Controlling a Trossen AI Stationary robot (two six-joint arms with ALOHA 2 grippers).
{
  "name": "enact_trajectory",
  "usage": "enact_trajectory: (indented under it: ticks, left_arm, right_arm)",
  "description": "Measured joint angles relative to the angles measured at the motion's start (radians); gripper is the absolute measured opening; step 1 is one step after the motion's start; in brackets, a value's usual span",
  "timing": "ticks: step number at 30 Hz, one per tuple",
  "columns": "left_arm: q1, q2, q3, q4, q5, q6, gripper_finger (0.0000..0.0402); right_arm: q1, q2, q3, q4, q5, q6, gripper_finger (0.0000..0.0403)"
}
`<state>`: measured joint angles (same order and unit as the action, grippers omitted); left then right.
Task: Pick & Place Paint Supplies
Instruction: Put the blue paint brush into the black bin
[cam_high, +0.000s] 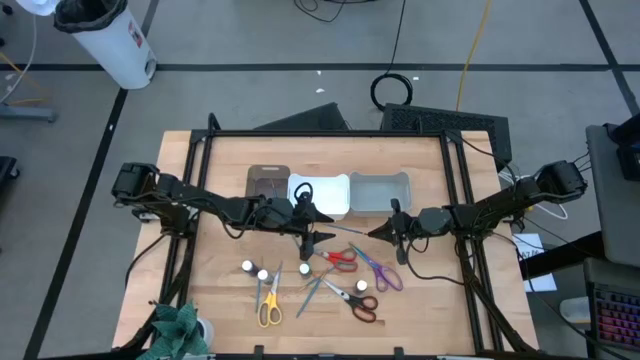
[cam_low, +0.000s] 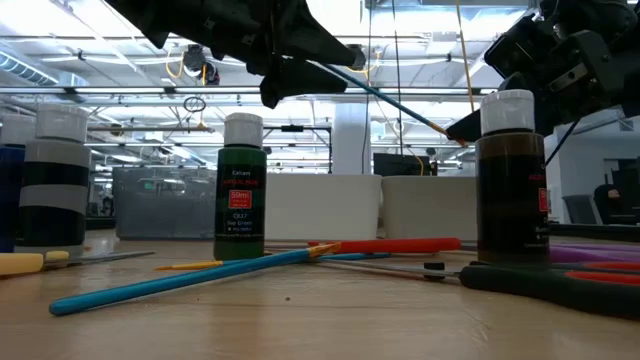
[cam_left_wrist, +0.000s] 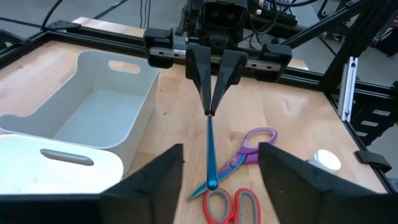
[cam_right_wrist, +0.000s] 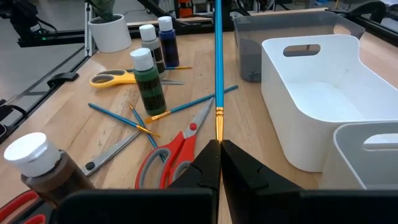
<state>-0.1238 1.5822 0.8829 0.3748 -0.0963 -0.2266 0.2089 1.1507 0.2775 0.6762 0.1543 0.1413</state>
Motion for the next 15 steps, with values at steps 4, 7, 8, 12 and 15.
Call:
enact_trajectory:
  ticks: [4,7,8,12,15]
  left_arm:
    - [0.002,0.0,0.0,0.0,0.001,-0.012,0.0144]
    - [0.006,0.0,0.0,0.0,0.002,-0.014,0.0109]
    - [0.008,0.0,0.0,0.0,0.004,-0.014,0.0099]
    - [0.018,0.0,0.0,0.0,0.046,-0.022,0.0067]
    - [0.024,0.0,0.0,-0.005,0.071,-0.023,0.0045]
  right_arm:
    - [0.0,0.0,0.0,0.0,0.0,0.0,0.0]
    - [0.0,0.0,0.0,0.0,0.0,0.0,0.0]
    - [0.0,0.0,0.0,0.0,0.0,0.0,0.0]
    - [0.0,0.0,0.0,-0.003,0.0,0.0,0.0]
    - [0.0,0.0,0.0,-0.006,0.0,-0.001,0.0]
